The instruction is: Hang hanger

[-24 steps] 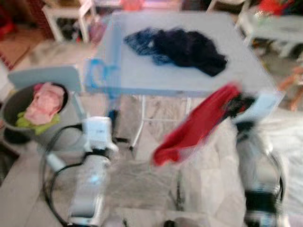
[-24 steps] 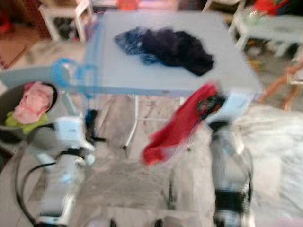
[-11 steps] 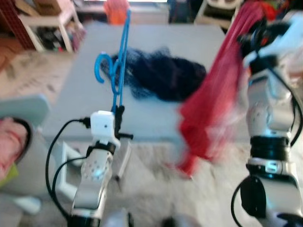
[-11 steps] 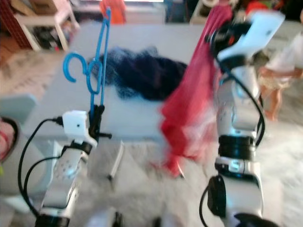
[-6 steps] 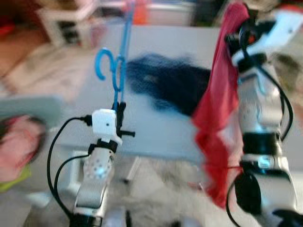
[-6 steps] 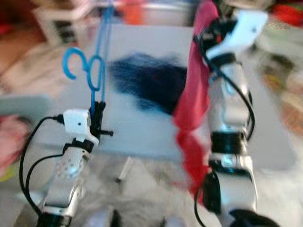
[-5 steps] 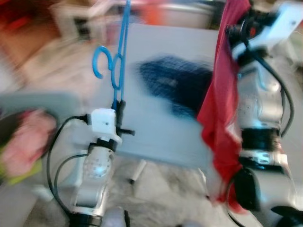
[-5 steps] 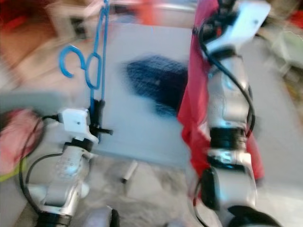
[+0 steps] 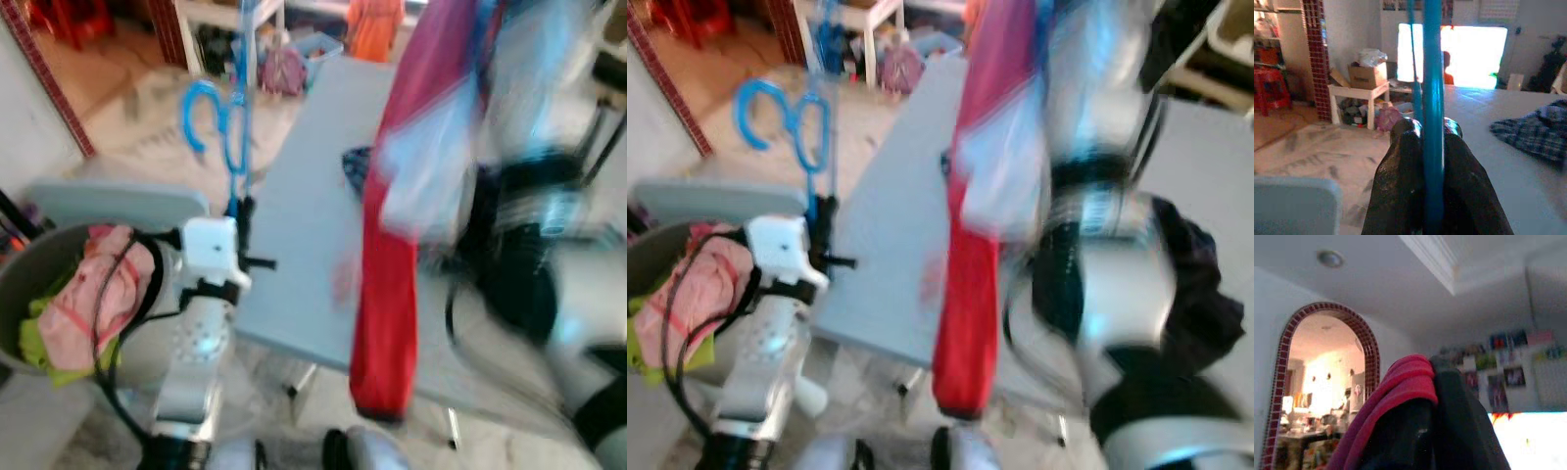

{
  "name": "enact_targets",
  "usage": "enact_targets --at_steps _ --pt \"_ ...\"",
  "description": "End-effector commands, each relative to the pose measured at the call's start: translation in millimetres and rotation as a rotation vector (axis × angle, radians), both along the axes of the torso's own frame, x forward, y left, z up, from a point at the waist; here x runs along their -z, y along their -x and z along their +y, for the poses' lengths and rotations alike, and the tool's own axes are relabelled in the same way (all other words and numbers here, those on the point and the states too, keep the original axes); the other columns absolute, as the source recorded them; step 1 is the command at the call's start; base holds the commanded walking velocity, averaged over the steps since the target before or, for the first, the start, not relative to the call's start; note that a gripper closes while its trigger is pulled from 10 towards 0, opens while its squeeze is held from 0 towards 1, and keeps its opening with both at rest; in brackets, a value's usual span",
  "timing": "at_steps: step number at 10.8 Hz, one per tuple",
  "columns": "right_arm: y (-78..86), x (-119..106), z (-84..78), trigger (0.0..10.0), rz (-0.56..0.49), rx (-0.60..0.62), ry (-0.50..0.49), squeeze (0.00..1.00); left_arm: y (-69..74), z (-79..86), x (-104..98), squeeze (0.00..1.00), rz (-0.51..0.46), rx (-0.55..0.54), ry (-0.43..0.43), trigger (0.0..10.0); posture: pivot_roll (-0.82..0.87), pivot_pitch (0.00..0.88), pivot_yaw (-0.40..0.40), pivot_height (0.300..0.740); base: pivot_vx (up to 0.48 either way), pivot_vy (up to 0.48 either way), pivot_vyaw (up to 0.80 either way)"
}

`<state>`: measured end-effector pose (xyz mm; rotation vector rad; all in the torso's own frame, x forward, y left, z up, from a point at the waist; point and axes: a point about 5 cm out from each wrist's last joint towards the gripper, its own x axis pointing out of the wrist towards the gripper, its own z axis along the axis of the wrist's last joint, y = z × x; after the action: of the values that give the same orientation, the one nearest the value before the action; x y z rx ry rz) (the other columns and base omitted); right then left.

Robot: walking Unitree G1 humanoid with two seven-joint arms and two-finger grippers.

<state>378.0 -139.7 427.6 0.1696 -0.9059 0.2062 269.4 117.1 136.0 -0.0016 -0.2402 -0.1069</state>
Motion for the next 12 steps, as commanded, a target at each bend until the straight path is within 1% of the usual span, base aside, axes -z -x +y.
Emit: enact_targets --at_steps 1,2,3,4,5,6,7,8,9,10,11,12 --pt "-11.3 14 -26.7 0.0 0.102 0.142 -0.042 0.0 5.2 2.7 20 0.0 0.099 -0.024 -0.013 10.0 0.11 0.084 -0.074 0.74 0.0 0.0 0.0" --pt "-21.1 33 -46.5 0.0 0.231 0.249 -0.119 0.0 5.9 3.4 22 0.0 0.102 -0.026 -0.014 10.0 0.11 0.085 -0.075 0.74 0.0 0.0 0.0" --pt "-27.5 59 -71.9 4.2 0.355 0.383 -0.2 0.0 5.5 3.8 21 0.0 0.103 -0.026 -0.016 10.0 0.11 0.087 -0.074 0.74 0.0 0.0 0.0" --pt "-29.1 86 -83.5 10.0 0.407 0.443 -0.153 0.0 5.8 2.4 22 0.0 0.107 -0.018 -0.019 10.0 0.1 0.093 -0.07 0.74 0.0 0.0 0.0" --pt "-30.3 119 -87.4 10.0 0.485 0.464 -0.069 0.0 6.0 0.3 22 0.0 0.11 -0.01 -0.018 10.0 0.1 0.095 -0.068 0.74 0.0 0.0 0.0" --pt "-31.3 154 -86.5 10.0 0.595 0.453 0.036 1.0 6.5 -0.7 23 0.0 0.113 -0.003 -0.017 10.0 0.09 0.099 -0.067 0.74 0.0 0.0 0.0" --pt "-25.1 208 -94.9 10.0 0.784 0.469 0.143 1.0 7.0 -2.0 23 0.0 0.119 0.008 -0.016 10.0 0.09 0.102 -0.063 0.74 0.0 0.0 0.0" --pt "-9.8 249 -108.8 10.0 0.885 0.506 0.232 1.0 7.2 -2.7 25 0.0 0.128 0.017 -0.019 10.0 0.08 0.108 -0.054 0.74 0.0 0.0 0.0" --pt "-3.0 263 -113.6 10.0 0.918 0.5 0.248 1.0 7.2 -3.1 26 0.0 0.133 0.021 -0.022 10.0 0.07 0.109 -0.05 0.74 0.0 0.0 0.0" --pt "7.1 274 -115.7 10.0 0.908 0.451 0.295 1.0 5.8 -2.8 25 0.0 0.135 0.024 -0.029 10.0 0.07 0.113 -0.04 0.74 0.0 0.0 0.0" --pt "16.7 280 -114.6 10.0 0.888 0.373 0.345 1.0 4.3 -2.1 24 0.0 0.134 0.025 -0.032 10.0 0.06 0.118 -0.038 0.74 0.0 0.0 0.0" --pt "24.6 276 -112.9 10.0 0.797 0.349 0.401 1.0 2.4 3.4 24 0.0 0.129 -0.035 -0.103 10.0 0.06 0.127 -0.028 0.74 0.0 0.0 0.0"
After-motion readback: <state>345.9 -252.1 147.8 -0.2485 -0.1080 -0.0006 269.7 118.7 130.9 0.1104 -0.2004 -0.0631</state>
